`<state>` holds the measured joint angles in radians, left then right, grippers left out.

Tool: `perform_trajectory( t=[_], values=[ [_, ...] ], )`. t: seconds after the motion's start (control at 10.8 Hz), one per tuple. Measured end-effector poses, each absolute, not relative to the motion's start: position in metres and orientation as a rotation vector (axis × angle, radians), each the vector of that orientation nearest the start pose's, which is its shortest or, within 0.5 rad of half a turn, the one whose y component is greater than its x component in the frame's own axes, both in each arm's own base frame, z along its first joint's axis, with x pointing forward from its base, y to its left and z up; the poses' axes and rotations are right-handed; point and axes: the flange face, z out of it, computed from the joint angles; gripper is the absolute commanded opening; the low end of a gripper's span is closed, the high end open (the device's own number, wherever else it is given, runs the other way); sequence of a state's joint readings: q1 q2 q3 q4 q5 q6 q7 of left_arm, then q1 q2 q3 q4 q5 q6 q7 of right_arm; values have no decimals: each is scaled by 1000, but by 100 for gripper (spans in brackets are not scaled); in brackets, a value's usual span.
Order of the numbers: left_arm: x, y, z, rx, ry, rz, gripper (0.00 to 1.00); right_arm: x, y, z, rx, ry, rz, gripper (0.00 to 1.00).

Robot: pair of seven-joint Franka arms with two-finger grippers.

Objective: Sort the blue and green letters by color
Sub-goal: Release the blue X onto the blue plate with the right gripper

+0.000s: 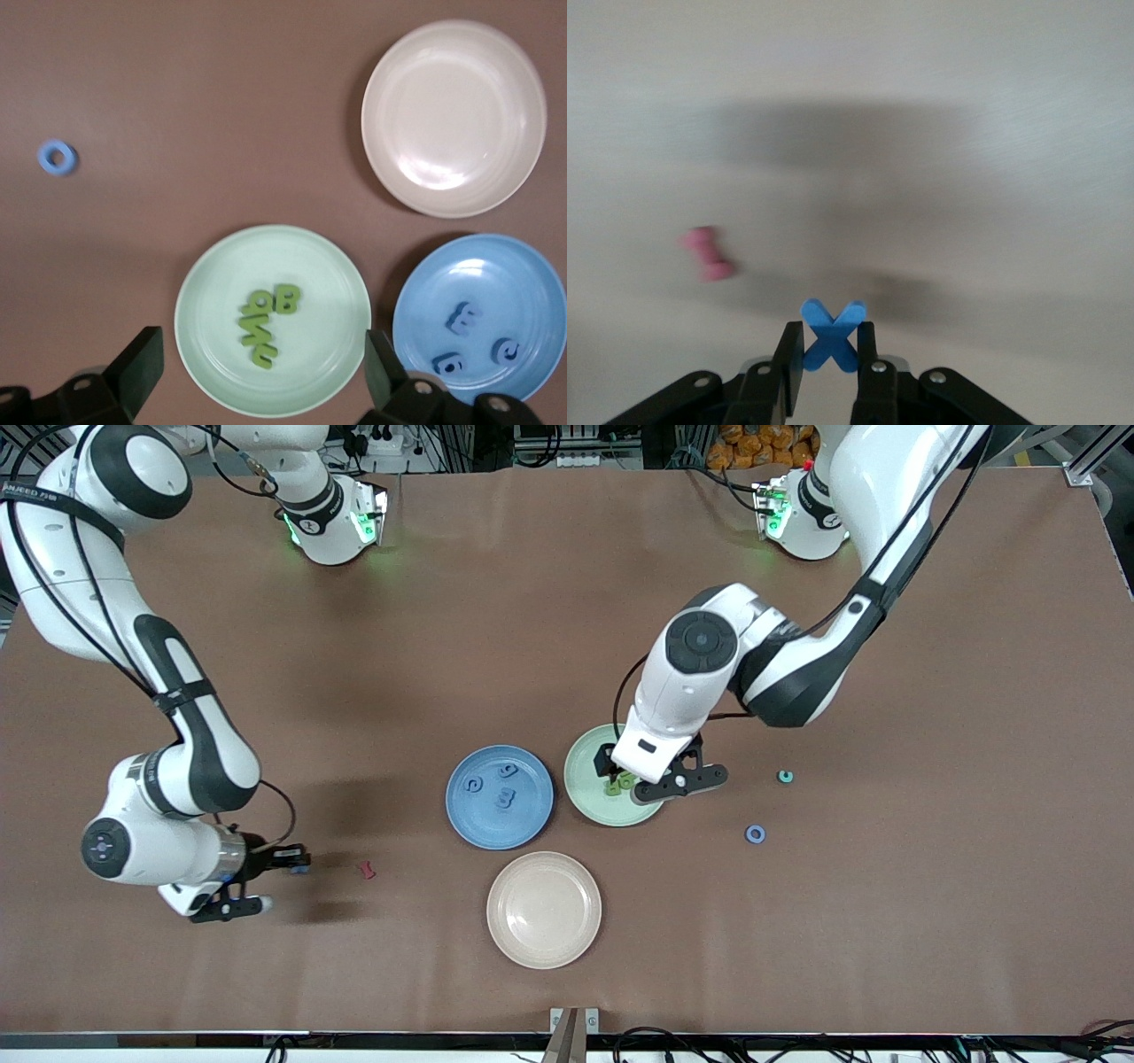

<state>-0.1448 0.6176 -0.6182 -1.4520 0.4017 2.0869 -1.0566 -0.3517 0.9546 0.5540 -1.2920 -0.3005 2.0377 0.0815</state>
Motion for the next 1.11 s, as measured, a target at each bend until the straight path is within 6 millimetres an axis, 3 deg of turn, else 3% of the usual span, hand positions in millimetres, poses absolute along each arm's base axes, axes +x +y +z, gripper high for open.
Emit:
perform_trajectory(
  t=[0.19,0.46,0.65,0.74,0.84,0.93,1.11],
  values=[
    [589,-403,422,-3185,-365,-302,100,723,102,230,-2932,52,253,0],
    [599,-362,470,-3133,-416,-386,100,693,218,255,-2890,372,391,0],
    [595,-350,497,-3105,-397,-422,100,670,282,260,-2872,513,448,3],
    [595,-340,510,-3112,-360,-421,100,659,310,261,-2851,562,466,54],
    [596,-328,523,-3138,-308,-408,100,653,329,263,-2832,596,462,95],
    [601,-308,534,-3146,-233,-394,100,651,336,263,-2826,611,458,100],
    [613,-254,557,-3158,-98,-372,100,655,329,261,-2823,631,455,100]
  ],
)
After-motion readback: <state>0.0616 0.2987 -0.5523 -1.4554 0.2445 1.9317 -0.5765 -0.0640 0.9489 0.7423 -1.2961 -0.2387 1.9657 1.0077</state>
